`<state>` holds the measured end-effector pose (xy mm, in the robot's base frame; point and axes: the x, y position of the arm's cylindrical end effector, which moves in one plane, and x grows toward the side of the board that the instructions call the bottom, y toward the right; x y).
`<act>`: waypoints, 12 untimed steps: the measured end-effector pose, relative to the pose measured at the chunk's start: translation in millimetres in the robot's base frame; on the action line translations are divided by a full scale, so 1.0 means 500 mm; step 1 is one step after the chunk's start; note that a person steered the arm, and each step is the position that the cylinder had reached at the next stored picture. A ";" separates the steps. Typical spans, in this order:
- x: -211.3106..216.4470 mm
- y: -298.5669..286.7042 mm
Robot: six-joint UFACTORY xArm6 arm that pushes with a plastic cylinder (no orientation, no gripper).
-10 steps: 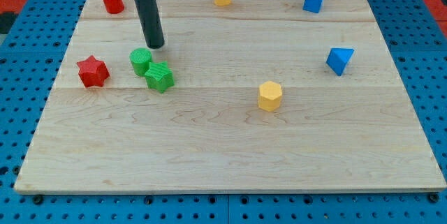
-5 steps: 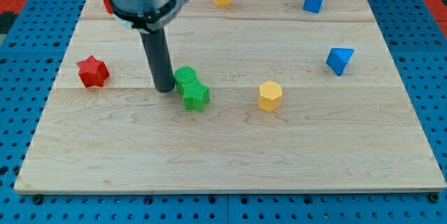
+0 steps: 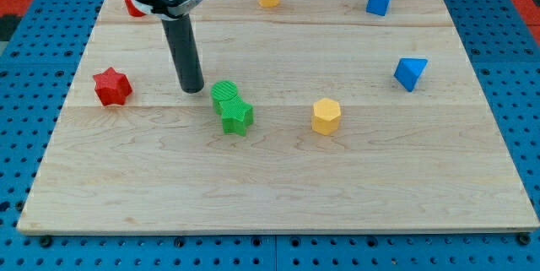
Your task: Slide the green star towards the bottom right
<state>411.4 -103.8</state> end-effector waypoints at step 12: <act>0.166 0.609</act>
